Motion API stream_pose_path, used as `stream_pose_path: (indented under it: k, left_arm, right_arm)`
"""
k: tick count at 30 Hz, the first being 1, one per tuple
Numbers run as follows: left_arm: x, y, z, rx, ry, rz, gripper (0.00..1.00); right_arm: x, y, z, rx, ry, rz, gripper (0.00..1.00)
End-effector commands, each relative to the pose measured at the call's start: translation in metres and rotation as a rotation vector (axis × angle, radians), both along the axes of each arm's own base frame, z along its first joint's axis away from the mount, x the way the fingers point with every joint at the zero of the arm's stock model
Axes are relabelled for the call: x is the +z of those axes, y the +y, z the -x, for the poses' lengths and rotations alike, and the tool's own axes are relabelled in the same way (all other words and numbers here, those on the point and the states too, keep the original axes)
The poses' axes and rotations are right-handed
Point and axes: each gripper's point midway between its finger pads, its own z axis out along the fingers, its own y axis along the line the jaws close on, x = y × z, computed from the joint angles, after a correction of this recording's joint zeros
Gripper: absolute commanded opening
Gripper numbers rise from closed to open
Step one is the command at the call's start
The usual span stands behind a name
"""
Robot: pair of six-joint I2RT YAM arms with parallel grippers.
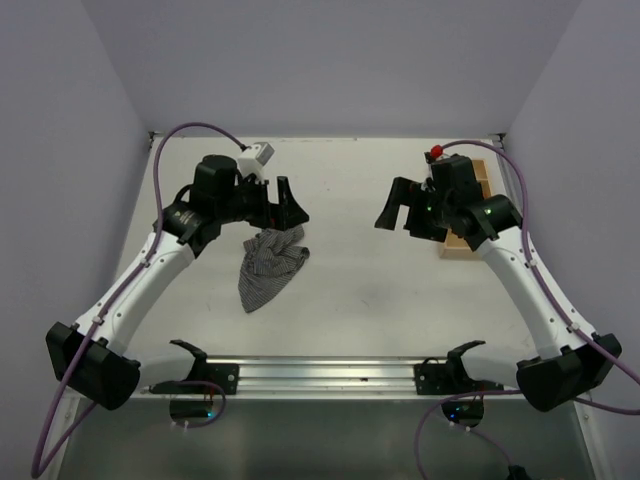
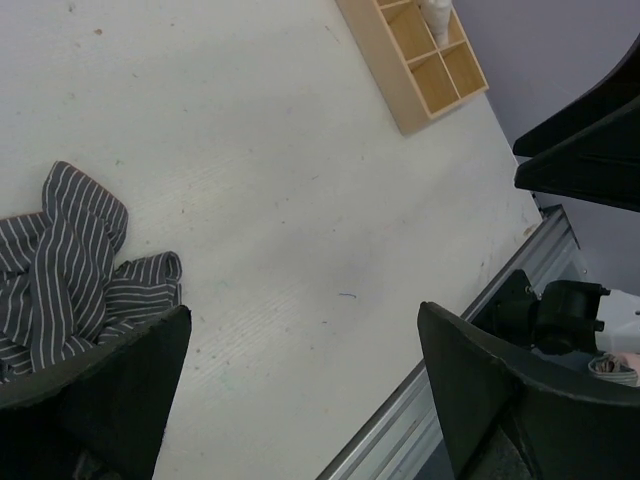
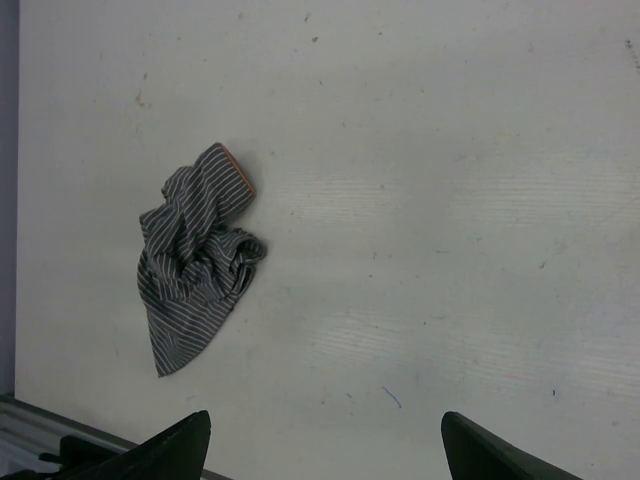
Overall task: Roll the underwear
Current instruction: Flatten the underwear
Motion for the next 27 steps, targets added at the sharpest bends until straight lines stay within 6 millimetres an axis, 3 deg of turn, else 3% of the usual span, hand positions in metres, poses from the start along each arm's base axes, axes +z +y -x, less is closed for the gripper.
stream_pose_path:
  k: [1, 7, 12, 14, 21, 24, 25, 27]
  left_arm:
    - [0.007, 0.011, -0.011, 0.050, -0.056, -0.063, 0.98]
    - [-0.034, 0.043, -0.032, 0.197, 0.025, -0.216, 0.97]
    - [-0.096, 0.077, -0.057, 0.266, 0.204, -0.346, 0.88]
    - [-0.120, 0.073, -0.058, 0.211, 0.259, -0.377, 0.83]
    - [-0.165, 0.064, -0.065, 0.160, 0.316, -0.386, 0.77]
    - [-0.192, 0.063, -0.063, 0.134, 0.366, -0.407, 0.71]
    - [-0.197, 0.061, -0.063, 0.125, 0.375, -0.406, 0.68]
    - [-0.208, 0.055, -0.063, 0.103, 0.388, -0.400, 0.50]
  right_arm:
    - [0.009, -0.002, 0.005, -0.013, -0.016, -0.014, 0.99]
    - [0.011, 0.002, 0.008, 0.001, 0.001, -0.031, 0.99]
    - [0.012, 0.009, 0.022, 0.057, -0.009, -0.083, 0.99]
    - [0.011, 0.008, 0.028, 0.061, -0.021, -0.100, 0.99]
    - [0.006, 0.000, 0.045, 0.062, -0.018, -0.086, 0.98]
    - [0.008, -0.003, 0.048, 0.062, -0.024, -0.077, 0.98]
    - [0.008, -0.002, 0.050, 0.071, -0.020, -0.079, 0.97]
    - [0.012, 0.000, 0.050, 0.092, -0.028, -0.086, 0.96]
